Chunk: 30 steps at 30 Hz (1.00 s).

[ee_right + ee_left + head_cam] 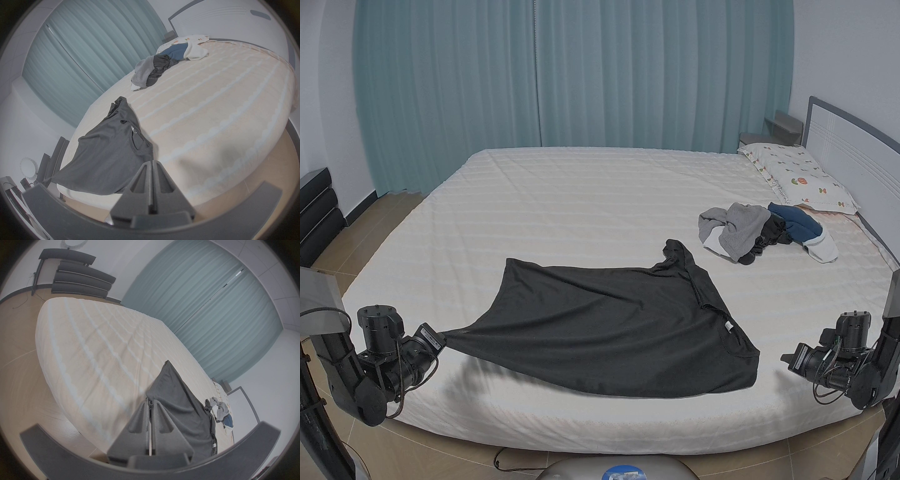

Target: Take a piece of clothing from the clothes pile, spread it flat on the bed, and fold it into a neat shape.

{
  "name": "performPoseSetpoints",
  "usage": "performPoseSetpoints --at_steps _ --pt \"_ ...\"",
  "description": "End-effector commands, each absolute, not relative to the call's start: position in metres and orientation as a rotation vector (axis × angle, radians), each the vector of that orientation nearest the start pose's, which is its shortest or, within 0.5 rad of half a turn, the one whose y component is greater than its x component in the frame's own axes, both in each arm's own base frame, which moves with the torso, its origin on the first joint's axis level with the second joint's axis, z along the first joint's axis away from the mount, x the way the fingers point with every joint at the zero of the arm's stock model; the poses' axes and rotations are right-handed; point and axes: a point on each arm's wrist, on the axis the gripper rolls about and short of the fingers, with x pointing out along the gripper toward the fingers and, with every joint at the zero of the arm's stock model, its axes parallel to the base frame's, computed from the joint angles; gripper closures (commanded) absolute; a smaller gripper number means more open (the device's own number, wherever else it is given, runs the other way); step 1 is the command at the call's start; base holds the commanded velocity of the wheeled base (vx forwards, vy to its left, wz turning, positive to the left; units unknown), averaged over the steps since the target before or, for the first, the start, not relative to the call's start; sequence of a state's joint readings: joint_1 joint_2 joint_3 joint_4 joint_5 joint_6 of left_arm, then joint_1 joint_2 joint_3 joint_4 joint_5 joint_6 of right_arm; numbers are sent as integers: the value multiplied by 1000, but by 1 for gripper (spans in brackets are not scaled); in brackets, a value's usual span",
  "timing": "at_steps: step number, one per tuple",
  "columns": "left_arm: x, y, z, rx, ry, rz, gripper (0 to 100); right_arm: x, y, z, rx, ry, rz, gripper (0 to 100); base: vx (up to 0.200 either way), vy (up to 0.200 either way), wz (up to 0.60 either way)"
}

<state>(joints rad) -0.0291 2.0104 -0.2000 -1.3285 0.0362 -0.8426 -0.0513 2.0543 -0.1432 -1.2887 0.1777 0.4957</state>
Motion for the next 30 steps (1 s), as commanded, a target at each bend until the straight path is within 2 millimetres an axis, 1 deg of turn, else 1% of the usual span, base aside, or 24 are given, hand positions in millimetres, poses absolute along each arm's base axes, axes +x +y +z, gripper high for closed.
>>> performPoseSetpoints --at_steps 1,5,10,11,15,20,25,26,28,30 --pt "243 -4 42 -805 435 210 100 223 -8 25 541 621 -30 100 0 0 0" --pt "243 -2 42 -806 435 218 100 221 -9 24 541 629 -31 100 0 0 0" --pt "244 -2 39 -811 446 212 100 230 -6 11 562 681 21 100 0 0 0" --pt "245 -3 40 -811 444 209 100 234 -4 7 561 691 26 0 0 0 0" --pt "246 -3 41 -811 438 207 100 247 3 -4 550 715 50 0 0 0 0" --pt "252 -3 42 -812 424 200 100 271 13 -21 539 723 82 0 0 0 0" --pt "255 -3 41 -812 424 199 100 286 24 -34 527 733 113 0 0 0 0" --pt "255 -3 41 -813 422 199 100 289 26 -38 524 739 119 100 0 0 0" --pt "257 -3 42 -813 413 197 100 297 31 -43 518 738 130 100 0 0 0" --pt "257 -3 42 -813 413 197 100 297 31 -43 518 738 130 100 0 0 0"
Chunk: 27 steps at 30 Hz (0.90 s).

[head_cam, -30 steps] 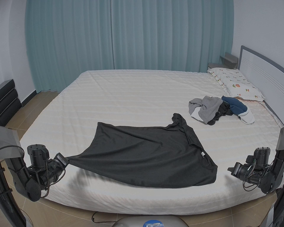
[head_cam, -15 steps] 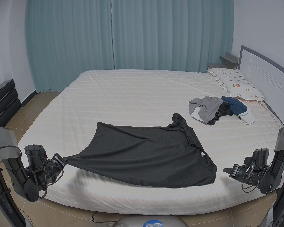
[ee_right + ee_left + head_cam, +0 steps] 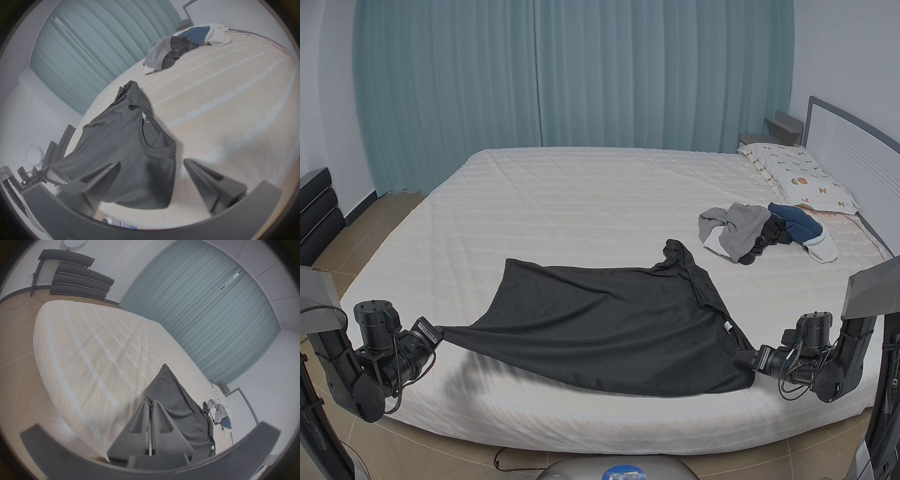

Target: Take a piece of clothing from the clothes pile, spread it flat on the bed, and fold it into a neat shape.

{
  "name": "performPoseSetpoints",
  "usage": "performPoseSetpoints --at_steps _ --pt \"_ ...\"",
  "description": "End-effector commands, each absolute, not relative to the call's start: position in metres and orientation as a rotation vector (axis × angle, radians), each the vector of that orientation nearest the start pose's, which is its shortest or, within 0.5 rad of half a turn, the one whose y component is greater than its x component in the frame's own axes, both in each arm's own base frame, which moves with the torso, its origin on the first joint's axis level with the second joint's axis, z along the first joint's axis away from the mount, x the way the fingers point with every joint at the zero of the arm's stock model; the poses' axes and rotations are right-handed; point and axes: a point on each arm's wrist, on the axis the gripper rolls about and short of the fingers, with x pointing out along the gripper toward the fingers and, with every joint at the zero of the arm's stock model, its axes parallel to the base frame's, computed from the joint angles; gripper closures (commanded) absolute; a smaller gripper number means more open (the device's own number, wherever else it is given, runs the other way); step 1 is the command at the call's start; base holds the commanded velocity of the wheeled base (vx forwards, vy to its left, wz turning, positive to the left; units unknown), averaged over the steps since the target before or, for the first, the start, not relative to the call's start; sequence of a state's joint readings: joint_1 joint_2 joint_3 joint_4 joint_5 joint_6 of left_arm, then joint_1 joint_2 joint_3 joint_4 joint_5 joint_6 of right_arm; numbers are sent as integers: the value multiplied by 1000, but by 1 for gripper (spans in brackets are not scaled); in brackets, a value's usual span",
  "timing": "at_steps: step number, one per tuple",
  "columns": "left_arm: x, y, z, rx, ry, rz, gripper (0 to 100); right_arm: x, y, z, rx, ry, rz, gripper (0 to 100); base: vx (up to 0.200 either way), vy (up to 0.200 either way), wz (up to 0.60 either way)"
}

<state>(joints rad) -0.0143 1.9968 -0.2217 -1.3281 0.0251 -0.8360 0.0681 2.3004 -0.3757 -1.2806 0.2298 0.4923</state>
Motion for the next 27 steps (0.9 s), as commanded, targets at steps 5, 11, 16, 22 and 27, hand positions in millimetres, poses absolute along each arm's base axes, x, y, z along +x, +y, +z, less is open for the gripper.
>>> performPoseSetpoints --at_steps 5,11,16,22,27 --pt "262 -3 45 -814 392 189 100 319 29 -31 513 678 109 100 0 0 0" --pt "282 1 49 -819 372 197 100 342 22 -4 570 614 90 100 0 0 0" --pt "304 2 61 -848 366 207 100 363 18 18 631 577 69 100 0 0 0" --pt "341 8 68 -947 378 262 100 396 21 39 668 574 61 100 0 0 0" --pt "357 8 51 -992 415 295 100 422 27 40 684 545 29 100 0 0 0"
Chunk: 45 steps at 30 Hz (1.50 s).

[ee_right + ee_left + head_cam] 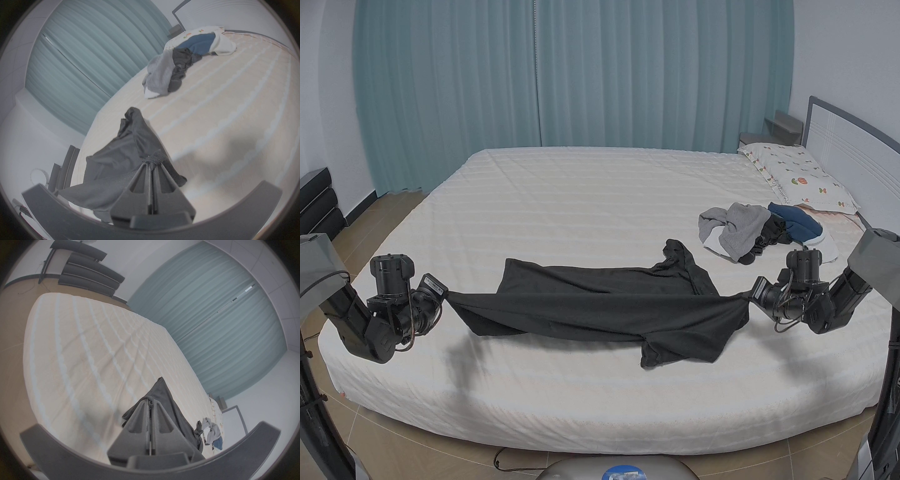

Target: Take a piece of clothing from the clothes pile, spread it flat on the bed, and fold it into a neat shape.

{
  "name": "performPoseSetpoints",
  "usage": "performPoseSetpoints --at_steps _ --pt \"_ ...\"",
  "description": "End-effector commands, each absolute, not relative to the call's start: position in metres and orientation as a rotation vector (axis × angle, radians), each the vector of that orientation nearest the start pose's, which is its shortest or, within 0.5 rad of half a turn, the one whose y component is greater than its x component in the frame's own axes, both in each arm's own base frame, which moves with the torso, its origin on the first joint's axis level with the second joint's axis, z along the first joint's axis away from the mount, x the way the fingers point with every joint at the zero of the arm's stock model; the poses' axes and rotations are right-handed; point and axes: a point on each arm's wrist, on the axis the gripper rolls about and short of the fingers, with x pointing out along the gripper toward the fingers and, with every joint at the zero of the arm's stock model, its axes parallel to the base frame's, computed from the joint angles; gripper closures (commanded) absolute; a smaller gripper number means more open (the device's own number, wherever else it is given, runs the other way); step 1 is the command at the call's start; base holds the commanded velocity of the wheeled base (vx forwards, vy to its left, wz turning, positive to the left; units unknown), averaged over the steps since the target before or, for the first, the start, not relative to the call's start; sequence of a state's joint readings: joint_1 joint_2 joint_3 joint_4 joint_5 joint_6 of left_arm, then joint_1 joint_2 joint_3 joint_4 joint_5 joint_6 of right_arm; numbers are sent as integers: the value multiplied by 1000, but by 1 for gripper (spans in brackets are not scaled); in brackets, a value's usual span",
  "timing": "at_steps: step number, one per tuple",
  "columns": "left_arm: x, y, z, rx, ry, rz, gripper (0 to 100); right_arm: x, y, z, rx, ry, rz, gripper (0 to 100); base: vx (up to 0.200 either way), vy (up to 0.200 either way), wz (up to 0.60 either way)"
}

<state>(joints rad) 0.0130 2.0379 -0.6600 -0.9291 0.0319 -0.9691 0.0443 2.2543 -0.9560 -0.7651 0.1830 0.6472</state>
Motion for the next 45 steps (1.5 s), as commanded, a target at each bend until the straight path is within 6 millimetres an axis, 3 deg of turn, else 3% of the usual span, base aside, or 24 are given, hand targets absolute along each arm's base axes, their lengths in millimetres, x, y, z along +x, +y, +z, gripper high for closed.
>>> performPoseSetpoints --at_steps 1,9,16,17,23,27,29,31,35,38,39,45 --pt "360 8 45 -995 425 303 100 429 29 36 679 536 19 100 0 0 0" --pt "377 12 8 -1045 468 358 100 470 50 7 651 460 -38 100 0 0 0" --pt "378 12 -1 -1049 460 354 100 493 66 -21 668 418 -78 100 0 0 0" --pt "378 11 -1 -1049 460 353 100 495 68 -24 670 410 -84 0 0 0 0" --pt "377 11 -2 -1050 466 355 100 491 62 -25 676 415 -99 0 0 0 0" --pt "376 11 -3 -1050 468 356 100 483 54 -5 684 397 -101 0 0 0 0" --pt "376 11 -3 -1050 469 357 100 472 52 18 692 388 -78 0 0 0 0" --pt "374 11 -4 -1048 476 359 100 465 54 26 694 405 -57 0 0 0 0" --pt "373 11 -4 -1049 478 362 100 435 78 34 688 499 25 0 0 0 0" --pt "373 11 -4 -1049 476 361 100 424 89 29 675 548 40 0 0 0 0" --pt "373 11 -5 -1048 479 362 100 409 106 19 654 616 64 0 0 0 0" --pt "369 10 -6 -1047 485 364 100 383 132 -15 598 757 87 0 0 0 0"
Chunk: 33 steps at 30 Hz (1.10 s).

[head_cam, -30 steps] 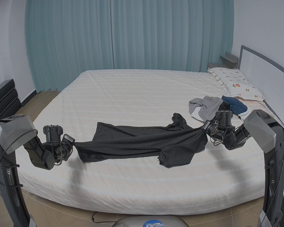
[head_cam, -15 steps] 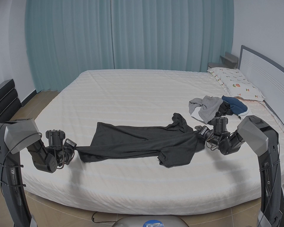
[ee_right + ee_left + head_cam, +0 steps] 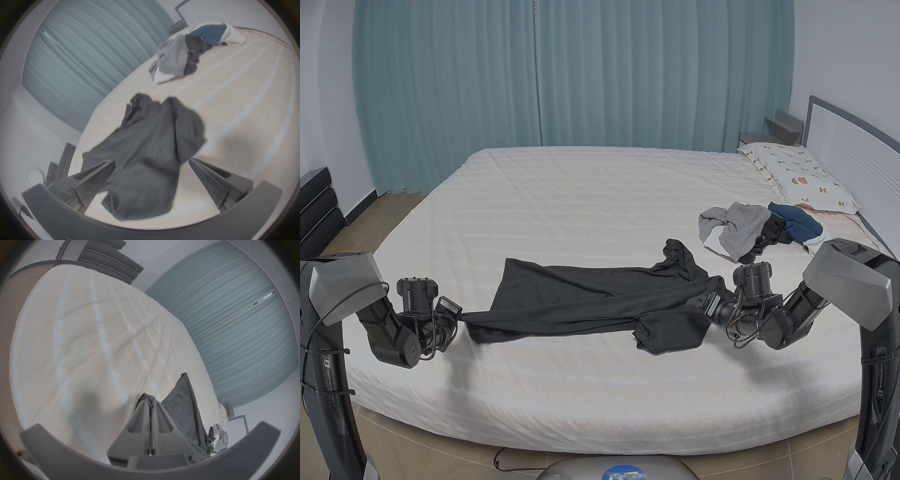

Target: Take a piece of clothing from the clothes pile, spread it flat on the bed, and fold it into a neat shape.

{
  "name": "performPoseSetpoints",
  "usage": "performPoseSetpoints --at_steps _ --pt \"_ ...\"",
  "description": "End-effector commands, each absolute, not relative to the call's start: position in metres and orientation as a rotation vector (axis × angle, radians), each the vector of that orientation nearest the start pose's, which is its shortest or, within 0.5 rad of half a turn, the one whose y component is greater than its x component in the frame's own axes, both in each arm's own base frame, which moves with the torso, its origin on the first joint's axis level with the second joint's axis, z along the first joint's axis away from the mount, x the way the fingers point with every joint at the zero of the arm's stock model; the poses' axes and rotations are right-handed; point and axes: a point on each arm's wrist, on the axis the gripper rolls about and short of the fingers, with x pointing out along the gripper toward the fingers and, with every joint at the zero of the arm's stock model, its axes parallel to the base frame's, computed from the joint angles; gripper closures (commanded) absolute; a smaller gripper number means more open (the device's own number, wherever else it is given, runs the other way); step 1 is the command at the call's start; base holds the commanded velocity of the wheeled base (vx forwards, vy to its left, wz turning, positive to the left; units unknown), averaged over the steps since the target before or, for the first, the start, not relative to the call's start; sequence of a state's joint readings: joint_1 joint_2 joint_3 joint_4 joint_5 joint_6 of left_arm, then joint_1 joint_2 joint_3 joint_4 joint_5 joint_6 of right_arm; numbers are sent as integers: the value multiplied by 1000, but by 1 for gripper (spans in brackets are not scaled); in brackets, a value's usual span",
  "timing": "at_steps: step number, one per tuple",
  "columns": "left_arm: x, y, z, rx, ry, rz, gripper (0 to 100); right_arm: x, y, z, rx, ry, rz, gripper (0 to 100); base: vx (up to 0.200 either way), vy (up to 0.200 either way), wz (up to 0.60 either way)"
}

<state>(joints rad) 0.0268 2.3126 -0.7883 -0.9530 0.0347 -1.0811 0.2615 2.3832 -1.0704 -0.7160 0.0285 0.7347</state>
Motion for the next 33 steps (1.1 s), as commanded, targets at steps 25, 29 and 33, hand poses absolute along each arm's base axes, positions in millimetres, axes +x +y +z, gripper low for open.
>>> performPoseSetpoints --at_steps 25,29,33 --pt "369 10 -6 -1049 461 348 100 375 131 -9 627 776 70 100 0 0 0" --pt "367 10 -4 -1048 462 346 100 352 105 17 639 807 31 100 0 0 0" --pt "358 8 -1 -1036 456 334 100 325 83 31 667 832 28 100 0 0 0"
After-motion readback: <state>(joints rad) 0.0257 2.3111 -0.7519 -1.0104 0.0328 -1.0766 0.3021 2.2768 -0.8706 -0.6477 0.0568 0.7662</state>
